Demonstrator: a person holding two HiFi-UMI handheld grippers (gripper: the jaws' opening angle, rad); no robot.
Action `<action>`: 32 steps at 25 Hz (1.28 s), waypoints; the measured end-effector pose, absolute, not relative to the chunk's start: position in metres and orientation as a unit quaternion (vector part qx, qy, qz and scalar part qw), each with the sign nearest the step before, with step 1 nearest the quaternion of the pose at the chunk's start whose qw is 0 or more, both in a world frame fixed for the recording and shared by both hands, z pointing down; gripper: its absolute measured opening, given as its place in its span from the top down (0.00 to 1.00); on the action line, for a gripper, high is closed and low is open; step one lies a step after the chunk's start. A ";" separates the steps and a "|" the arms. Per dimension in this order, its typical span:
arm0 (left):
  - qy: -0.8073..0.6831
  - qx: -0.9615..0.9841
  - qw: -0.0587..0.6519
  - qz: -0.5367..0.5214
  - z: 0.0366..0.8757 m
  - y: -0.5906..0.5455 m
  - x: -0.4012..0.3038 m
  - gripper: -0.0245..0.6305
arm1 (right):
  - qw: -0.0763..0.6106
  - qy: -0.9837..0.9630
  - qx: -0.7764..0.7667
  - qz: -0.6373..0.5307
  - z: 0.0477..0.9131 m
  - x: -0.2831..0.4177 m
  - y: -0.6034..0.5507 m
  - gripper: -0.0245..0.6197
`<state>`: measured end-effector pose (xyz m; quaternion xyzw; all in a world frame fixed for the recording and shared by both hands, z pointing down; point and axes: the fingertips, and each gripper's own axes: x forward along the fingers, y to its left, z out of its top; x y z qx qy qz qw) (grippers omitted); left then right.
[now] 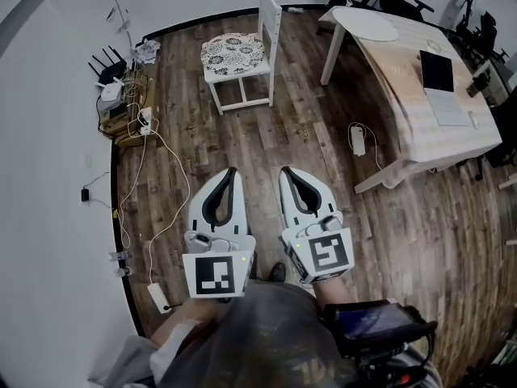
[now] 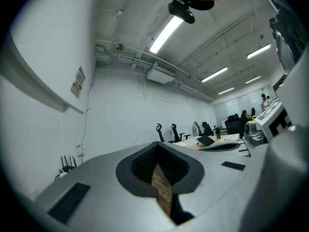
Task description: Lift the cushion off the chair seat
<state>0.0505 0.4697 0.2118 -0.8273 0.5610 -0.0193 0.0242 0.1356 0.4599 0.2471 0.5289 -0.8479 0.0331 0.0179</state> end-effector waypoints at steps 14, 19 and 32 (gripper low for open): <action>0.566 -0.823 0.036 0.028 0.187 0.337 -0.021 0.95 | 0.013 -0.865 0.501 0.003 0.224 0.055 0.326 0.95; 0.561 -0.825 0.047 0.034 0.183 0.309 -0.037 0.95 | 0.011 -0.866 0.501 -0.008 0.220 0.037 0.300 0.95; 0.558 -0.830 0.017 0.016 0.207 0.262 -0.038 0.95 | 0.025 -0.859 0.511 0.003 0.236 0.039 0.256 0.95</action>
